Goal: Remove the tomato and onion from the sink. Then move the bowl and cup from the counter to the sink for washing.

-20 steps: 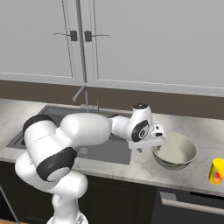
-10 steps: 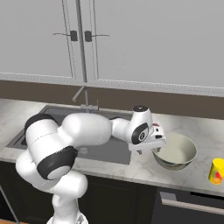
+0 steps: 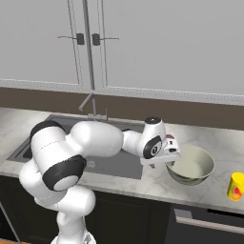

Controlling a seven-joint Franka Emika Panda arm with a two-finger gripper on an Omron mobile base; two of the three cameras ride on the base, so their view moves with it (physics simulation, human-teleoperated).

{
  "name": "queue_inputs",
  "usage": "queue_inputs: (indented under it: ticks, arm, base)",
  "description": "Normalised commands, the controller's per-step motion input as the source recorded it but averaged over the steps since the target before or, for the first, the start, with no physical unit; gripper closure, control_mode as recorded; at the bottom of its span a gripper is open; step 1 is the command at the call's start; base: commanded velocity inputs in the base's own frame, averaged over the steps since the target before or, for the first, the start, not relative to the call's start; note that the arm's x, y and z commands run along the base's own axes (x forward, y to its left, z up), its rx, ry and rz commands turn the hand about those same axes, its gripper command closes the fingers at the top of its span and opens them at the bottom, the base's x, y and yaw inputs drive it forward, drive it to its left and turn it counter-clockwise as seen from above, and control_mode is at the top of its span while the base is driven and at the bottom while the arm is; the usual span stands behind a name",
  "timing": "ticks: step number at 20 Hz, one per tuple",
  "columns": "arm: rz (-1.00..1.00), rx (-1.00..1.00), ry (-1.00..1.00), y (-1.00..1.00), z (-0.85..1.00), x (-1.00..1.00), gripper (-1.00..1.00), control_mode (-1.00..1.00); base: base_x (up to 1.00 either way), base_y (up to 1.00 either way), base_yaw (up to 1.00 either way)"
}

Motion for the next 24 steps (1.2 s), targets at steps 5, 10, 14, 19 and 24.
queue_inputs:
  ticks: [5, 10, 14, 19, 24]
  arm:
    - [0.0, 0.0, -0.02, -0.08, -0.03, 0.08, -1.0, -1.0]
    - [0.0, 0.0, -0.02, -0.12, -0.06, 0.03, -1.0, -1.0]
    - [0.0, 0.0, -0.06, -0.05, -0.07, 0.02, 1.0, -1.0]
    - [0.0, 0.0, -0.04, -0.01, -0.04, -0.05, 1.0, -1.0]
    - [0.0, 0.0, -0.03, 0.01, -0.01, -0.06, 1.0, -1.0]
  base:
    - [0.0, 0.0, 0.0]
    - [0.0, 0.0, 0.0]
    - [0.0, 0.0, 0.0]
    - [0.0, 0.0, 0.0]
    - [0.0, 0.0, 0.0]
